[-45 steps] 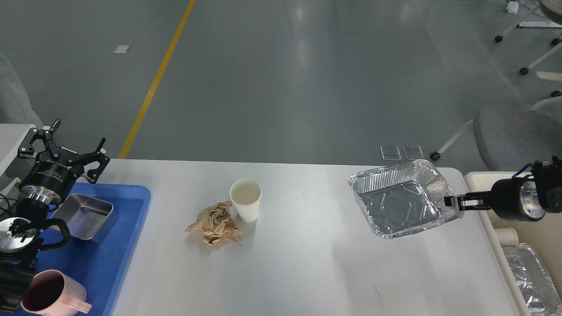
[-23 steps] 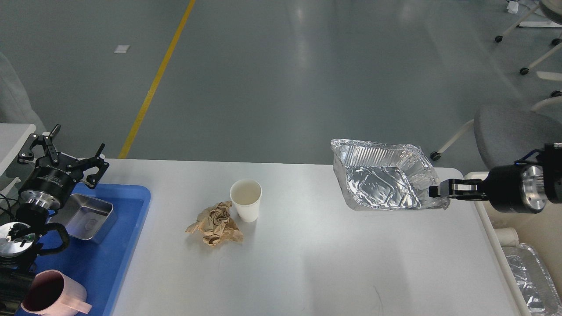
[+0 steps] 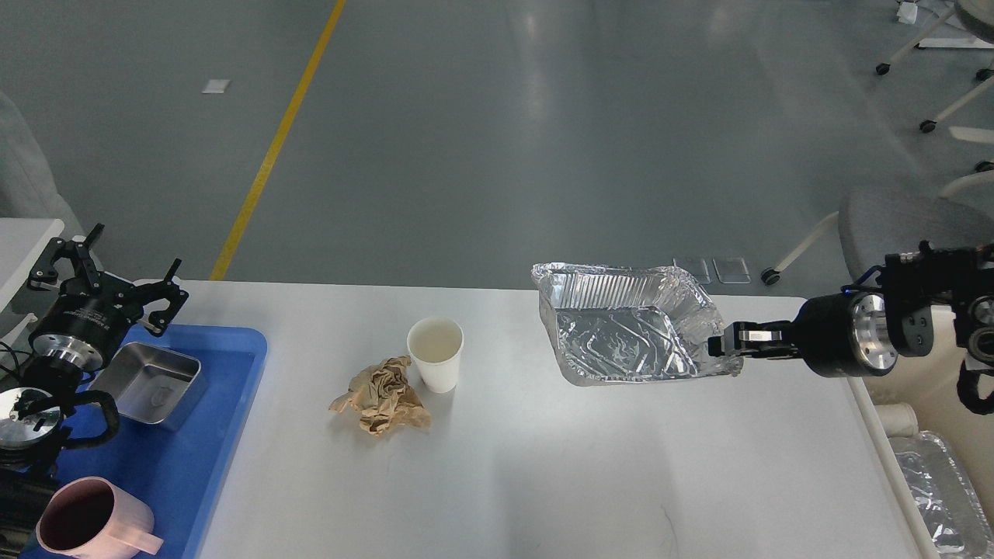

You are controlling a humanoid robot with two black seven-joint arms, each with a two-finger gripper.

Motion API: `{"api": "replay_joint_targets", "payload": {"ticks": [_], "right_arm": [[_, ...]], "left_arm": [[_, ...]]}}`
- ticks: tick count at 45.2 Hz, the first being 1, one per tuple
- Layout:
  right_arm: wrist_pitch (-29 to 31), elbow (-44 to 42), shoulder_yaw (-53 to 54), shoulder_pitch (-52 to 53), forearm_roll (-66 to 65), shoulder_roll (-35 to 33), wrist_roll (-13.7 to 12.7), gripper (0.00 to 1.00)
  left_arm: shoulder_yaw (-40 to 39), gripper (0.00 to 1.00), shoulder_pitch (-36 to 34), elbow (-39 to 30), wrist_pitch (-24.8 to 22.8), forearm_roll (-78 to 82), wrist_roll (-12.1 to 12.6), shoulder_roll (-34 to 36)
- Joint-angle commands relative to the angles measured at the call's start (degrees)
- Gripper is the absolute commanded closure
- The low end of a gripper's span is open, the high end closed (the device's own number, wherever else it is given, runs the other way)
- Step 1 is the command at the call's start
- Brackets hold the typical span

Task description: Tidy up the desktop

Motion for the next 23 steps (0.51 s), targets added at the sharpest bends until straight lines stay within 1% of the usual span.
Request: {"api": "replay_joint_targets", "payload": {"ticks": [1,4,8,14,16,19,23], "right_arm": [[-0.03,-0.08,-0.21,-0.09,1.71,0.96,-1.51,1.0],[-0.03,-0.08,-0.3,-0.09,1.72,1.4,-1.68,1.0],[-0.03,-0.35,-0.3,-0.09,1.71,2.01,-2.12,1.0],[-0.03,-0.43,-0.3,-0.18,1.71,2.28,-2.3,1.0],[-0.03,-0.43,-0.3,-0.27,1.71,2.37,-2.3,1.0],[-0.03,-0.43,-0.39,-0.44,1.71,2.54,-2.3,1.0],[-0.03,-0.43,-0.39,-0.62,1.63,2.54,-2.3,1.0]], "left_arm": [[-0.08,0.03,-0.57,0.0,0.17,5.25,-2.96,0.1],[-0.08,0.03,-1.54,0.0,0.43,10.17,-5.33,0.63],[0.0,0.03,-1.28,-0.35,1.93,14.66,-8.32,0.46],[0.18,0.03,-0.05,-2.9,2.63,21.94,-14.12,-0.25],[0.09,0.03,1.0,-5.17,3.16,24.85,-14.83,-0.34],[0.0,0.03,3.02,-9.39,5.61,27.49,-14.83,0.54],[0.62,0.03,5.05,-13.27,9.04,30.56,-14.83,2.47]]}}
